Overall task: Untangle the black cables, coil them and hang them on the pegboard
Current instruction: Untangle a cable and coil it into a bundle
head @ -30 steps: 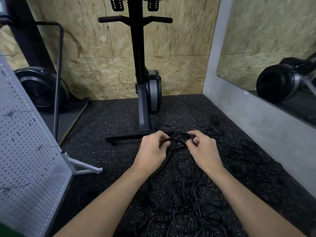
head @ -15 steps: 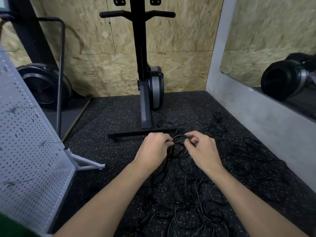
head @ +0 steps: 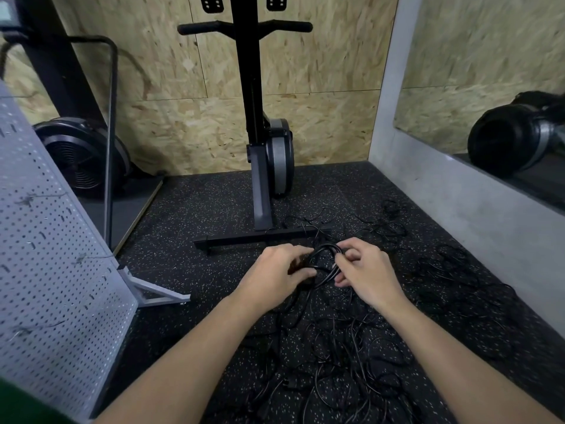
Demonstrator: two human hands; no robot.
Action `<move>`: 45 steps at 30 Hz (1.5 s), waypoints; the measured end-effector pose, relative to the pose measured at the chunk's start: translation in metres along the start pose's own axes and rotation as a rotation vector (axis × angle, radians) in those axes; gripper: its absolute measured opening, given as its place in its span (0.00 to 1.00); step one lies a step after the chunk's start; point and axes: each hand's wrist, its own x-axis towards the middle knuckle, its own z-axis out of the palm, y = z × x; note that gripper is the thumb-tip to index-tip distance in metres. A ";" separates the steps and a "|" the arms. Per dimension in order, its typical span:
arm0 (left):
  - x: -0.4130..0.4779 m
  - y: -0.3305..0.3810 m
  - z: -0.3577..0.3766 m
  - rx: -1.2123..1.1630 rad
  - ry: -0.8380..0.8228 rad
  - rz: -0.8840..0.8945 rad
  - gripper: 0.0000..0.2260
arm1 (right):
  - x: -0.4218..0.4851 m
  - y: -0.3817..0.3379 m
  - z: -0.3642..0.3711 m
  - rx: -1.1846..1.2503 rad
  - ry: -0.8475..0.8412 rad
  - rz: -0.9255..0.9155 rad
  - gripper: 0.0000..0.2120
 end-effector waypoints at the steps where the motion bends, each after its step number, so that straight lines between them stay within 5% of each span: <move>1: 0.000 0.001 0.000 0.039 0.020 0.013 0.16 | -0.001 -0.002 0.001 0.004 -0.006 -0.002 0.05; 7: 0.002 0.002 0.000 -0.058 0.240 -0.065 0.06 | 0.002 -0.003 0.001 0.048 0.090 0.124 0.02; 11: 0.003 -0.005 0.001 -0.229 0.214 -0.175 0.05 | 0.001 -0.002 -0.004 0.039 0.056 0.055 0.06; 21: 0.000 -0.021 0.005 -0.737 0.255 -0.525 0.18 | -0.003 -0.011 0.001 0.135 -0.077 -0.120 0.11; 27: -0.006 -0.004 0.005 -0.527 0.031 -0.364 0.30 | -0.002 -0.009 0.003 0.168 -0.068 -0.123 0.12; 33: -0.007 -0.001 -0.001 -0.244 -0.103 -0.170 0.12 | 0.000 -0.005 0.003 0.118 -0.059 -0.110 0.12; 36: -0.005 -0.004 -0.010 -0.164 -0.167 -0.180 0.11 | 0.001 -0.005 0.001 0.023 -0.044 -0.129 0.10; 39: -0.002 -0.011 -0.017 -0.190 -0.117 -0.202 0.10 | 0.002 -0.006 0.000 -0.013 -0.051 -0.119 0.09; 43: -0.001 -0.017 -0.024 -0.379 0.027 -0.269 0.06 | 0.001 -0.011 0.005 0.382 -0.231 0.052 0.10; 45: 0.000 -0.022 -0.023 -0.427 0.099 -0.306 0.06 | 0.003 -0.007 0.004 0.316 -0.272 0.066 0.11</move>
